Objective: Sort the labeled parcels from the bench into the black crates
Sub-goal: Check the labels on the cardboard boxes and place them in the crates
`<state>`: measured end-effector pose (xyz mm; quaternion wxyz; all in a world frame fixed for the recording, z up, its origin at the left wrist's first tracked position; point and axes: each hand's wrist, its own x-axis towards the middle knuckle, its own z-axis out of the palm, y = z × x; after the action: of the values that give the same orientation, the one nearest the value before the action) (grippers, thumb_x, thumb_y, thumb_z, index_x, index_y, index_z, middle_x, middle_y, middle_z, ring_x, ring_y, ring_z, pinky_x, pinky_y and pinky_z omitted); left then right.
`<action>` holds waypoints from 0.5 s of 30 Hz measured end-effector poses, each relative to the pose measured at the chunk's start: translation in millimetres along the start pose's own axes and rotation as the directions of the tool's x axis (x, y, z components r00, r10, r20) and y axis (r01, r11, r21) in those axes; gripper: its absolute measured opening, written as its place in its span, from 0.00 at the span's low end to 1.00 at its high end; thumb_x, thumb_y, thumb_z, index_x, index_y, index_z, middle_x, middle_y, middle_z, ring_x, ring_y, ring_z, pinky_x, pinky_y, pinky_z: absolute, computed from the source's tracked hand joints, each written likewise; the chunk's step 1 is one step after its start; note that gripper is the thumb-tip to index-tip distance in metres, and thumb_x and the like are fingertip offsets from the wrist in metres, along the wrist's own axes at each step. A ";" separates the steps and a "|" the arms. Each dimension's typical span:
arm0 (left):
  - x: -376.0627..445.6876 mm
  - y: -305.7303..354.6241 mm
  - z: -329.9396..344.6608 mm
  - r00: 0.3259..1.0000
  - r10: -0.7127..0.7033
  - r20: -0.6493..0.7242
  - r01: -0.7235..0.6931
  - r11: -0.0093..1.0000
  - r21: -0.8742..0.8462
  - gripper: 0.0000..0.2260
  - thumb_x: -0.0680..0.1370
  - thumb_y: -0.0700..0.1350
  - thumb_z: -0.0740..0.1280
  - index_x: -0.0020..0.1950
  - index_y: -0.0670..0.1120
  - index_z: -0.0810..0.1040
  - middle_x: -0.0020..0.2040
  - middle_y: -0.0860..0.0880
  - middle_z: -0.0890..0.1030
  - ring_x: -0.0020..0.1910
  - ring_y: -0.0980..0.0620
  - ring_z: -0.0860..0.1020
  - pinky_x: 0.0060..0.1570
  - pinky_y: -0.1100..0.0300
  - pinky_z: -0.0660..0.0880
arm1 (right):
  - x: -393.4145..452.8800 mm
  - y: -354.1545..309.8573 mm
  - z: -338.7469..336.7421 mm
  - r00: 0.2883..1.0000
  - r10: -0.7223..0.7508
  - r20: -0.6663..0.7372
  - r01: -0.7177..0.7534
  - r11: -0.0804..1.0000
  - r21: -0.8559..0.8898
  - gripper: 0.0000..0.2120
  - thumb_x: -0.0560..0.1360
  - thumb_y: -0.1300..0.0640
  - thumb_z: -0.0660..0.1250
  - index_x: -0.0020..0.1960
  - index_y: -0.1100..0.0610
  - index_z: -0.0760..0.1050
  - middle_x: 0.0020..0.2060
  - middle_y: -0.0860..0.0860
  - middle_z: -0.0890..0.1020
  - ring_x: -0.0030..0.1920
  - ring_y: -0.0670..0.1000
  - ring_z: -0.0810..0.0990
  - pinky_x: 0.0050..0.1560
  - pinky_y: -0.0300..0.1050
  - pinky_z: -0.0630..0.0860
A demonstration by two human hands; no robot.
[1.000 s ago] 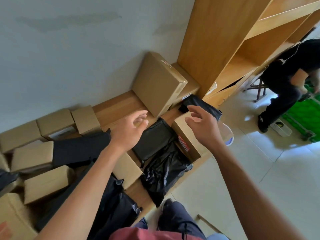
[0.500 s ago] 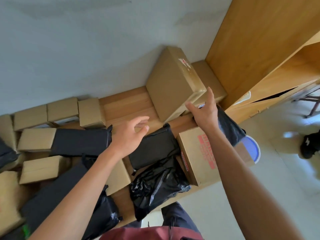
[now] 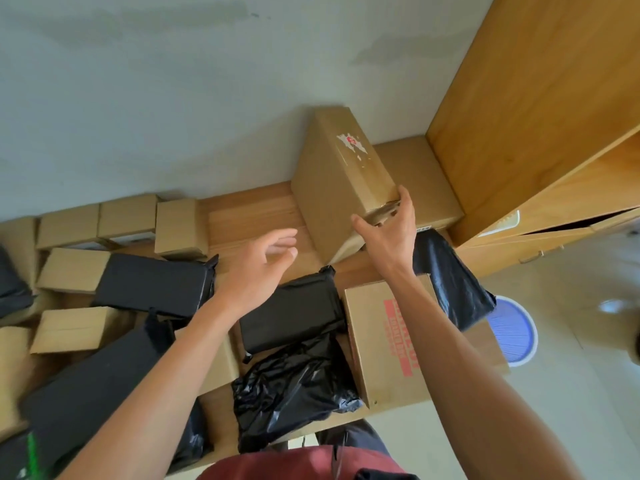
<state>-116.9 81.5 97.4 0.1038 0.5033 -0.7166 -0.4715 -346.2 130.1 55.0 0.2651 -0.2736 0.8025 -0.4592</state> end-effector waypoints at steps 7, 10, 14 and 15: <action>-1.3 10.6 -7.4 0.988 -0.067 -0.142 0.028 0.965 -0.259 0.17 0.84 0.45 0.67 0.72 0.55 0.76 0.66 0.59 0.79 0.54 0.71 0.79 0.49 0.66 0.80 | -45.4 1.8 20.9 0.961 -0.274 0.038 0.275 0.961 -0.035 0.50 0.67 0.57 0.82 0.81 0.52 0.59 0.76 0.47 0.67 0.76 0.48 0.65 0.76 0.52 0.68; -3.2 13.8 -12.6 0.955 -0.179 -0.236 0.053 0.887 -0.458 0.20 0.82 0.43 0.70 0.73 0.55 0.75 0.64 0.60 0.79 0.54 0.69 0.80 0.42 0.66 0.81 | -68.6 -1.1 32.8 0.866 -0.499 0.040 0.500 0.860 -0.100 0.49 0.64 0.63 0.81 0.79 0.57 0.62 0.75 0.52 0.69 0.74 0.52 0.65 0.74 0.49 0.67; -7.9 11.1 -22.6 0.912 -0.313 -0.265 0.066 0.749 -0.659 0.17 0.80 0.45 0.73 0.68 0.54 0.78 0.61 0.58 0.84 0.59 0.55 0.83 0.47 0.47 0.85 | -84.6 2.9 49.2 0.716 -0.697 0.043 0.695 0.706 -0.137 0.45 0.65 0.67 0.80 0.77 0.61 0.64 0.74 0.55 0.69 0.74 0.58 0.66 0.76 0.54 0.65; -9.5 10.0 -25.3 0.905 -0.327 -0.271 0.064 0.735 -0.675 0.15 0.79 0.47 0.73 0.65 0.55 0.80 0.59 0.57 0.85 0.59 0.54 0.83 0.47 0.47 0.85 | -87.7 3.0 52.7 0.670 -0.741 0.045 0.739 0.659 -0.142 0.44 0.65 0.69 0.79 0.77 0.62 0.65 0.74 0.56 0.69 0.75 0.60 0.66 0.77 0.55 0.64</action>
<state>-102.9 75.3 121.8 0.3549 0.5890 -0.4160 -0.5951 -248.9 160.1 44.6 0.0278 -0.5909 0.6559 -0.4689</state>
